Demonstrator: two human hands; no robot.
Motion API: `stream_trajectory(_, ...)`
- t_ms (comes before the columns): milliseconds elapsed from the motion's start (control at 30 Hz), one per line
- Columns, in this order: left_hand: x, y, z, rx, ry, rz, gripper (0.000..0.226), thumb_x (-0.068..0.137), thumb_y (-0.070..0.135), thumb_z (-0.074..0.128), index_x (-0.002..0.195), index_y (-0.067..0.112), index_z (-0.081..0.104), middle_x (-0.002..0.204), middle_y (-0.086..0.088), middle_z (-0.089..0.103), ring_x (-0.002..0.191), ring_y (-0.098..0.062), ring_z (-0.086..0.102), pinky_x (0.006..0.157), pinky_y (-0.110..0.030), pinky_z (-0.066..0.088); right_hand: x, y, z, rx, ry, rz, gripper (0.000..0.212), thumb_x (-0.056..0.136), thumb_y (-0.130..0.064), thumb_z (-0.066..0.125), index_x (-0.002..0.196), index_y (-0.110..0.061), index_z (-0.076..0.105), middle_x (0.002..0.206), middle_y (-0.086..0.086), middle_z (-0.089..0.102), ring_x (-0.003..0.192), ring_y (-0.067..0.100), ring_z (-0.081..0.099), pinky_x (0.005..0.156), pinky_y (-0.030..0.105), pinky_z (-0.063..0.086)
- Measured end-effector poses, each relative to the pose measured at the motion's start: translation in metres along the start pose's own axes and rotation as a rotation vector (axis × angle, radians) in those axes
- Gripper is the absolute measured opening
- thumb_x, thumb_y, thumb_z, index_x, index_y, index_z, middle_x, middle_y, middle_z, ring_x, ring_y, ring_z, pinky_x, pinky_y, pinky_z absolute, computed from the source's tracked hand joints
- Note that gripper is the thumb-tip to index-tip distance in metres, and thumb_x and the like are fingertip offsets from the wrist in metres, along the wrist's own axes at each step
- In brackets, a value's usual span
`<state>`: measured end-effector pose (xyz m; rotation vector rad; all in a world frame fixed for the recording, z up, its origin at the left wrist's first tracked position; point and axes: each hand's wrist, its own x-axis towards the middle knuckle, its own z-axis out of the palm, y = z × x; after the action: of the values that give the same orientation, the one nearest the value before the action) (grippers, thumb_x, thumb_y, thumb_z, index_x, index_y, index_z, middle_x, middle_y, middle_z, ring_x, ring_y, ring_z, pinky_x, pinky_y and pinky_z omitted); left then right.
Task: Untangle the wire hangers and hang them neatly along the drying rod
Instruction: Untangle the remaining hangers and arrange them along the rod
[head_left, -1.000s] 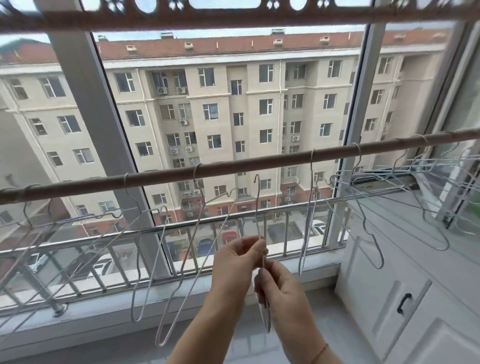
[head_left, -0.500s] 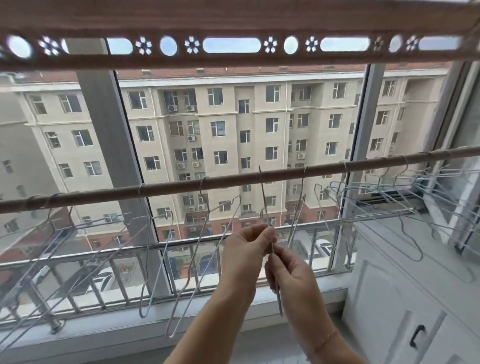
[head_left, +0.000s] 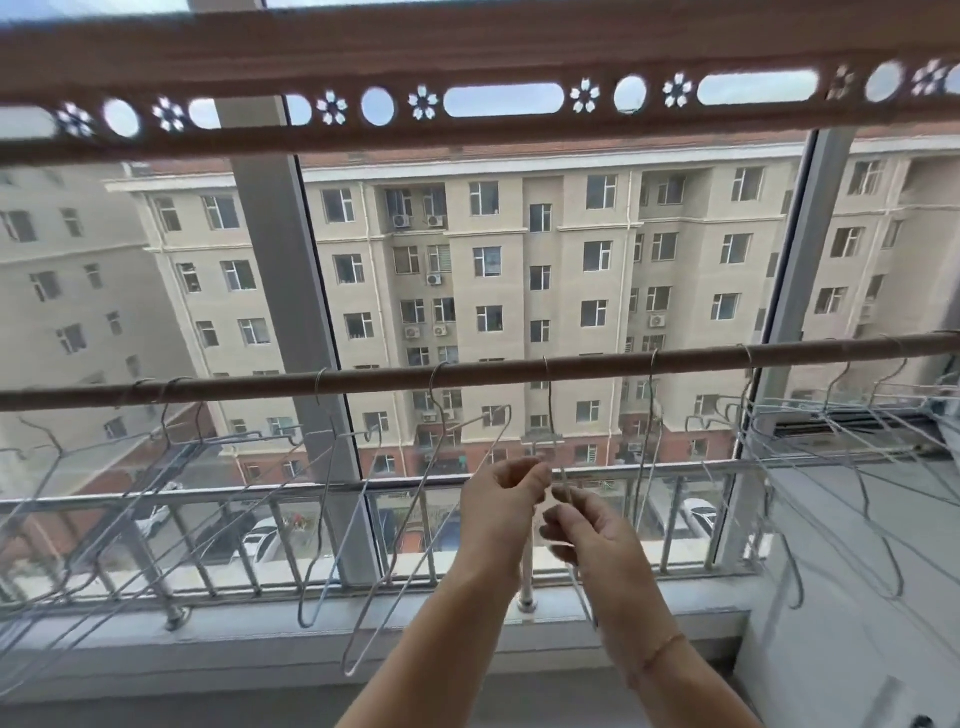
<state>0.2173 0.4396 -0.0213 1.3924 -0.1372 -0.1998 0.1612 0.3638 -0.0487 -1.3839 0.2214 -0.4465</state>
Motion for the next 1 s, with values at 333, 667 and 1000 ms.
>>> stream_trajectory(333, -0.048, 0.023, -0.089, 0.032, 0.180, 0.361, 0.012, 0.082, 0.020, 0.070, 0.093, 0.018, 0.072, 0.085, 0.001, 0.075, 0.082, -0.007, 0.069, 0.073, -0.016, 0.053, -0.051, -0.010, 0.034, -0.551, 0.078, -0.444, 0.049, 0.089, -0.012, 0.053, 0.134, -0.021, 0.039, 0.136, -0.004, 0.034, 0.133, 0.006, 0.027, 0.107, 0.015, 0.017)
stream_trajectory(667, -0.060, 0.058, -0.246, 0.119, 0.344, 0.468, 0.010, 0.086, 0.018, 0.065, 0.091, 0.024, 0.071, 0.082, 0.003, 0.075, 0.080, -0.008, 0.069, 0.073, -0.017, 0.051, -0.100, -0.005, 0.179, -0.335, -0.225, -0.418, 0.039, 0.089, -0.015, 0.055, 0.113, -0.044, 0.046, 0.121, -0.015, 0.054, 0.115, -0.004, 0.050, 0.099, 0.016, 0.040)
stream_trajectory(1000, -0.047, 0.055, -0.358, 0.552, 0.330, 0.333, 0.023, 0.092, 0.016, 0.054, 0.110, 0.019, 0.068, 0.088, 0.017, 0.067, 0.080, 0.008, 0.059, 0.063, -0.002, 0.044, -0.100, 0.061, 0.319, -0.303, -0.270, -0.002, 0.022, 0.088, -0.026, 0.059, 0.108, -0.019, 0.053, 0.095, -0.002, 0.062, 0.084, 0.009, 0.060, 0.069, 0.019, 0.047)
